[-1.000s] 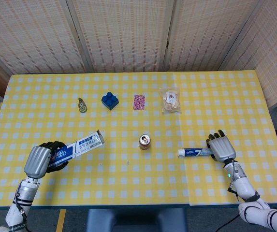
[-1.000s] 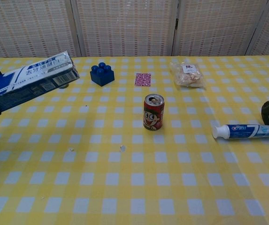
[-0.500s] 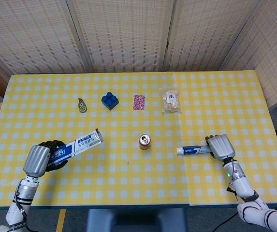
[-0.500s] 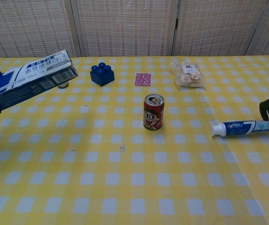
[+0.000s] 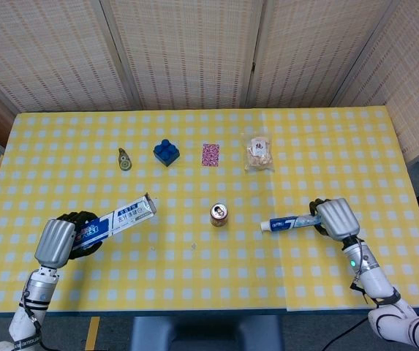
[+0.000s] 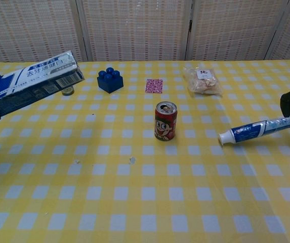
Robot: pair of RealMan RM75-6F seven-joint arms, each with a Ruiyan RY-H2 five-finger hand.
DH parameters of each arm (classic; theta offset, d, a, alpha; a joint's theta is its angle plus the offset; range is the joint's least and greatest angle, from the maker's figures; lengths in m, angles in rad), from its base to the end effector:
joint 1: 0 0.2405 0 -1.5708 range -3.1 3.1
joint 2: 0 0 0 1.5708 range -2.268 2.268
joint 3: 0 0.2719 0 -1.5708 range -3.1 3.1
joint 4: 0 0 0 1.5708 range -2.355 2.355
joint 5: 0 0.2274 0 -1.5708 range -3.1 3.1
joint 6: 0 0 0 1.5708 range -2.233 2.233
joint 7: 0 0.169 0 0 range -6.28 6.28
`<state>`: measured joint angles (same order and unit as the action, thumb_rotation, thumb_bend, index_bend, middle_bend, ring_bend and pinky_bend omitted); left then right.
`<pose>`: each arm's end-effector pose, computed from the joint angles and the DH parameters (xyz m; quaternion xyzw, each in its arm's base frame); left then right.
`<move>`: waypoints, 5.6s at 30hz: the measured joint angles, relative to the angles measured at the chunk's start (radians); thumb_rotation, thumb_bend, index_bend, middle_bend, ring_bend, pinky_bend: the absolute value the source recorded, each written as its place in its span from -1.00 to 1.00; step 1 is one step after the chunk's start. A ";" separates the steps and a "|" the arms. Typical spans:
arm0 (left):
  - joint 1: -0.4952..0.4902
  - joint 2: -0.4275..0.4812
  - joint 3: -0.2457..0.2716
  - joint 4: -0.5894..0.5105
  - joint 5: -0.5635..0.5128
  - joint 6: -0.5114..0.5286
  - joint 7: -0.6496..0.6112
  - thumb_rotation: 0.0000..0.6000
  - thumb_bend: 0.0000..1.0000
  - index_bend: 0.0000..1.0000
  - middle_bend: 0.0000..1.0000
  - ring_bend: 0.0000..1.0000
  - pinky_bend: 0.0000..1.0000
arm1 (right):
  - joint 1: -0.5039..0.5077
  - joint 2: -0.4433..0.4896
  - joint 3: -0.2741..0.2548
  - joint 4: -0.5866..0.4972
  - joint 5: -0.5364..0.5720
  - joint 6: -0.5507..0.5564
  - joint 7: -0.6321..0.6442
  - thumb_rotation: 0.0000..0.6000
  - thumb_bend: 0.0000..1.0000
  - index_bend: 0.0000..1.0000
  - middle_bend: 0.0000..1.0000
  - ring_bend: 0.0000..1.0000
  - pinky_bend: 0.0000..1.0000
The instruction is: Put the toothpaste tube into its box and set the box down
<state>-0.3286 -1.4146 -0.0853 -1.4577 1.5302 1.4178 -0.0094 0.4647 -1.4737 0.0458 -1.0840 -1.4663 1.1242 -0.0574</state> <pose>-0.2614 0.2874 0.0555 -0.6273 -0.3643 -0.4882 0.4851 -0.3280 -0.3471 0.0322 0.7362 -0.3028 0.3031 0.5239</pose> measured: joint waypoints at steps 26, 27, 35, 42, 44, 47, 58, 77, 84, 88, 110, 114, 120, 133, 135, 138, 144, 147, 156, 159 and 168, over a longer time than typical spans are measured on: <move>0.008 0.016 -0.007 -0.081 -0.006 0.007 0.059 1.00 -0.55 -0.01 0.19 0.01 0.17 | -0.033 0.191 -0.013 -0.134 -0.166 0.240 0.428 1.00 -0.18 0.60 0.23 0.21 0.56; 0.007 0.018 -0.006 -0.086 -0.005 0.006 0.062 1.00 -0.55 -0.01 0.19 0.01 0.17 | -0.034 0.197 -0.011 -0.143 -0.167 0.245 0.422 1.00 -0.18 0.60 0.23 0.21 0.56; 0.002 0.020 -0.004 -0.127 -0.001 -0.005 0.101 1.00 -0.55 -0.01 0.19 0.01 0.17 | -0.034 0.307 0.007 -0.316 -0.187 0.281 0.511 1.00 -0.18 0.60 0.23 0.21 0.56; -0.001 0.025 0.001 -0.171 -0.001 -0.019 0.118 1.00 -0.55 -0.01 0.19 0.01 0.17 | -0.004 0.373 0.043 -0.455 -0.196 0.281 0.606 1.00 -0.18 0.60 0.23 0.21 0.56; -0.002 0.029 0.003 -0.190 0.002 -0.022 0.119 1.00 -0.55 -0.01 0.19 0.01 0.17 | 0.010 0.375 0.057 -0.482 -0.191 0.272 0.623 1.00 -0.18 0.60 0.23 0.21 0.56; -0.004 0.033 0.005 -0.220 0.017 -0.019 0.123 1.00 -0.55 -0.01 0.19 0.01 0.17 | 0.031 0.374 0.069 -0.510 -0.187 0.249 0.634 1.00 -0.18 0.60 0.23 0.21 0.56; -0.012 0.046 0.025 -0.312 0.076 -0.020 0.141 1.00 -0.55 -0.01 0.19 0.01 0.17 | 0.054 0.355 0.080 -0.590 -0.204 0.239 0.636 1.00 -0.18 0.60 0.23 0.21 0.56; -0.014 0.044 0.026 -0.323 0.090 -0.020 0.134 1.00 -0.55 -0.01 0.19 0.01 0.17 | 0.082 0.317 0.082 -0.571 -0.174 0.178 0.643 1.00 -0.18 0.60 0.23 0.21 0.56; -0.015 0.036 0.028 -0.324 0.088 -0.025 0.135 1.00 -0.55 -0.01 0.19 0.01 0.17 | 0.098 0.303 0.087 -0.583 -0.176 0.167 0.644 1.00 -0.18 0.60 0.23 0.21 0.56; -0.016 0.027 0.032 -0.329 0.085 -0.033 0.137 1.00 -0.55 -0.01 0.19 0.01 0.17 | 0.104 0.293 0.088 -0.585 -0.173 0.160 0.645 1.00 -0.18 0.60 0.23 0.21 0.56; -0.027 -0.011 0.036 -0.395 0.134 -0.034 0.215 1.00 -0.55 0.00 0.19 0.01 0.17 | 0.129 0.221 0.081 -0.621 -0.184 0.145 0.655 1.00 -0.18 0.60 0.23 0.21 0.56; -0.030 -0.015 0.031 -0.391 0.131 -0.035 0.208 1.00 -0.55 0.00 0.19 0.01 0.17 | 0.142 0.201 0.086 -0.637 -0.179 0.134 0.667 1.00 -0.18 0.60 0.23 0.19 0.55; -0.036 -0.014 0.024 -0.388 0.121 -0.042 0.189 1.00 -0.55 0.00 0.19 0.01 0.17 | 0.155 0.182 0.100 -0.668 -0.149 0.117 0.698 1.00 -0.18 0.48 0.13 0.08 0.44; -0.042 -0.015 0.027 -0.394 0.130 -0.042 0.164 1.00 -0.55 0.00 0.19 0.01 0.17 | 0.182 0.152 0.096 -0.702 -0.127 0.062 0.726 1.00 -0.18 -0.12 -0.22 -0.27 0.06; -0.041 -0.015 0.027 -0.395 0.130 -0.039 0.160 1.00 -0.55 0.00 0.19 0.01 0.17 | 0.181 0.143 0.095 -0.701 -0.132 0.069 0.743 1.00 -0.18 -0.30 -0.30 -0.35 -0.05; -0.038 -0.011 0.026 -0.397 0.131 -0.031 0.152 1.00 -0.55 0.00 0.19 0.01 0.17 | 0.176 0.138 0.092 -0.701 -0.147 0.088 0.788 1.00 -0.18 -0.64 -0.43 -0.48 -0.17; -0.037 -0.010 0.021 -0.398 0.131 -0.024 0.134 1.00 -0.55 0.00 0.19 0.01 0.17 | 0.160 0.164 0.086 -0.703 -0.183 0.138 0.868 1.00 -0.35 -1.00 -0.65 -0.55 -0.28; -0.039 -0.014 0.018 -0.398 0.135 -0.019 0.124 1.00 -0.55 0.00 0.19 0.01 0.17 | 0.157 0.172 0.080 -0.708 -0.194 0.146 0.887 1.00 -0.42 -1.00 -0.68 -0.56 -0.30; -0.038 -0.015 0.011 -0.401 0.127 -0.008 0.035 1.00 -0.55 0.01 0.20 0.01 0.17 | 0.158 0.186 0.072 -0.717 -0.218 0.172 1.062 1.00 -0.44 -1.00 -0.71 -0.58 -0.30; -0.037 -0.023 0.008 -0.391 0.129 0.005 -0.015 1.00 -0.55 0.01 0.21 0.01 0.17 | 0.159 0.193 0.070 -0.713 -0.236 0.193 1.151 1.00 -0.44 -1.00 -0.72 -0.59 -0.31; -0.046 -0.056 -0.003 -0.354 0.136 0.018 -0.070 1.00 -0.55 0.01 0.21 0.01 0.17 | 0.205 0.191 0.053 -0.710 -0.290 0.193 1.292 1.00 -0.44 -1.00 -0.72 -0.59 -0.31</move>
<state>-0.3747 -1.4704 -0.0885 -1.8112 1.6664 1.4358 -0.0795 0.6694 -1.2828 0.0991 -1.7938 -1.7560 1.3177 1.2349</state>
